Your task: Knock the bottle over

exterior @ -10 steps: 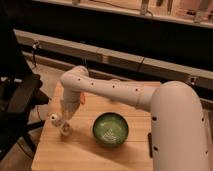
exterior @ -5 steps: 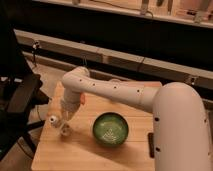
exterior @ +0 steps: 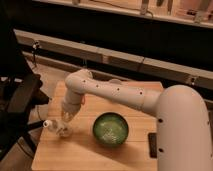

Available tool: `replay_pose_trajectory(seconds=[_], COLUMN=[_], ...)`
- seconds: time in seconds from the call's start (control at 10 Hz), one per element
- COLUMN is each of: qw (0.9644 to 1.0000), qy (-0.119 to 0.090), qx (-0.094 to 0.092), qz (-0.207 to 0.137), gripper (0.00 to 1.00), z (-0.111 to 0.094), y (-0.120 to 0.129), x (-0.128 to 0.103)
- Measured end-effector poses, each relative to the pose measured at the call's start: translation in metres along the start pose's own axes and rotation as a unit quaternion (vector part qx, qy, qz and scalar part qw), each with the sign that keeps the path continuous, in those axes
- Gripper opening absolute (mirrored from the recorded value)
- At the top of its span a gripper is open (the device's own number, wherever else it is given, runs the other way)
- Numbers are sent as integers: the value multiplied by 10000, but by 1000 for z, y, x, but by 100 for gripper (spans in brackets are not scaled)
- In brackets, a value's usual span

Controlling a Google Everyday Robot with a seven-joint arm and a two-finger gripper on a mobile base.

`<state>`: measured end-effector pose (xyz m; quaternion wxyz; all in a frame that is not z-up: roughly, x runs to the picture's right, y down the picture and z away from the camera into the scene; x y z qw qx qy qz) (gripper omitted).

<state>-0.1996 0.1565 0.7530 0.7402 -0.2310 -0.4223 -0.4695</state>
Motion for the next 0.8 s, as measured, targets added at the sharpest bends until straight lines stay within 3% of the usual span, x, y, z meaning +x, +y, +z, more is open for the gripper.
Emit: replay_pose_trajectory(seconds=[0.2,0.5,0.8], qw=[9999,10000,10000], qy=[-101,76,-34], qx=[15,11,-9], qz=[-28,-20,-56], gripper=[0,0,0], z=[5,-4,0], y=[1,-4,-1], x=[0,6,3])
